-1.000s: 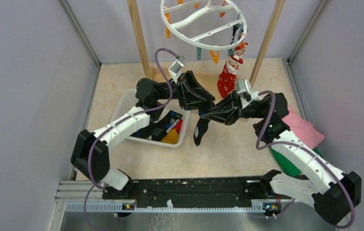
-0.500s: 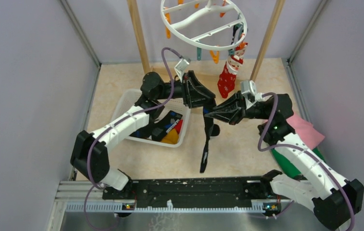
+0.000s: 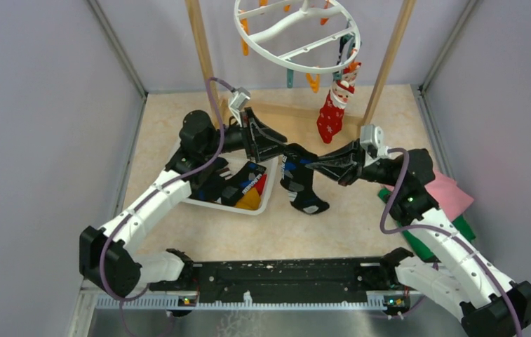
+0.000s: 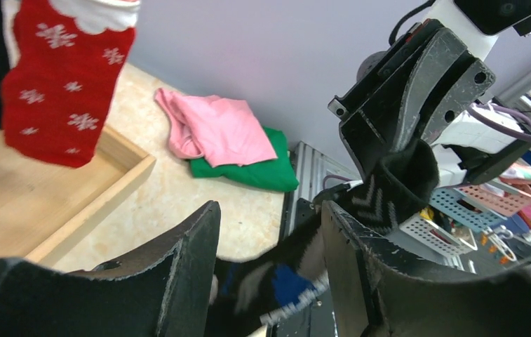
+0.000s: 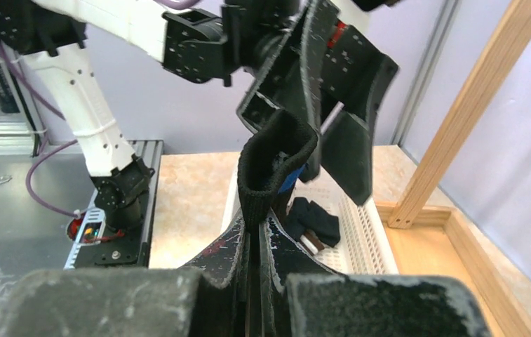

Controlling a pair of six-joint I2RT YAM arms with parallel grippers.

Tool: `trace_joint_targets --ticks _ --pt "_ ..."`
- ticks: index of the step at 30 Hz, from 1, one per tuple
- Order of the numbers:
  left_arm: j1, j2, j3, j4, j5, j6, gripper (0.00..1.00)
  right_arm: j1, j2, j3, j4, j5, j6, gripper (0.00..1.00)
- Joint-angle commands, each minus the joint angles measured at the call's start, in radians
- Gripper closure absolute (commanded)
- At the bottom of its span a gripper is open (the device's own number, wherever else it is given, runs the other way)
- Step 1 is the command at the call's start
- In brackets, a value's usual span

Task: Clip the socks to the hanger
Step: Pick up the sock from the bin.

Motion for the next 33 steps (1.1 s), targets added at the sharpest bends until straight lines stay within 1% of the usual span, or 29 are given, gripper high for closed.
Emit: trace_joint_targets --ticks 1,5,8,10,11,12,13,15,17,20,26,29,31,33 --pt "0.049 -0.103 -0.026 -0.124 -0.054 0.079 0.38 -0.008 -0.034 -0.014 0.027 0.059 0.004 1.0" --pt "0.098 -0.166 -0.032 -0.196 -0.083 0.108 0.35 -0.011 -0.053 -0.032 0.022 0.074 -0.007 1.0" --pt "0.103 -0.179 -0.041 -0.122 -0.048 0.067 0.35 -0.011 -0.07 -0.047 0.013 0.076 -0.027 1.0" --pt "0.099 -0.165 -0.055 -0.022 0.007 -0.009 0.34 -0.011 -0.075 -0.056 0.013 0.083 -0.035 1.0" --pt "0.091 -0.158 -0.064 0.041 0.032 -0.038 0.32 -0.011 -0.077 -0.058 0.013 0.085 -0.039 1.0" --pt "0.078 -0.153 -0.074 0.096 0.052 -0.051 0.27 -0.011 -0.08 -0.059 0.013 0.086 -0.04 1.0" --pt "0.059 -0.154 -0.086 0.14 0.06 -0.046 0.19 -0.011 -0.081 -0.059 0.013 0.088 -0.041 1.0" --pt "0.018 -0.163 -0.106 0.196 0.072 0.015 0.08 -0.011 -0.081 -0.061 0.013 0.09 -0.04 1.0" --pt "-0.015 -0.174 -0.13 0.251 0.084 0.095 0.02 -0.011 -0.083 -0.063 0.019 0.088 -0.034 1.0" --pt "-0.032 -0.156 -0.138 0.322 0.115 0.146 0.02 -0.011 -0.08 -0.068 0.034 0.082 -0.023 1.0" --pt "-0.077 -0.056 -0.075 0.321 0.074 0.219 0.02 -0.011 -0.071 -0.07 0.059 0.074 -0.007 1.0" --pt "-0.1 -0.015 -0.061 0.354 0.065 0.221 0.03 -0.011 -0.069 -0.066 0.056 0.072 -0.008 1.0" --pt "-0.11 0.006 -0.05 0.369 0.065 0.214 0.05 -0.011 -0.067 -0.064 0.057 0.07 -0.006 1.0" --pt "-0.113 0.023 -0.046 0.409 0.07 0.188 0.1 -0.011 -0.066 -0.064 0.059 0.07 -0.005 1.0"
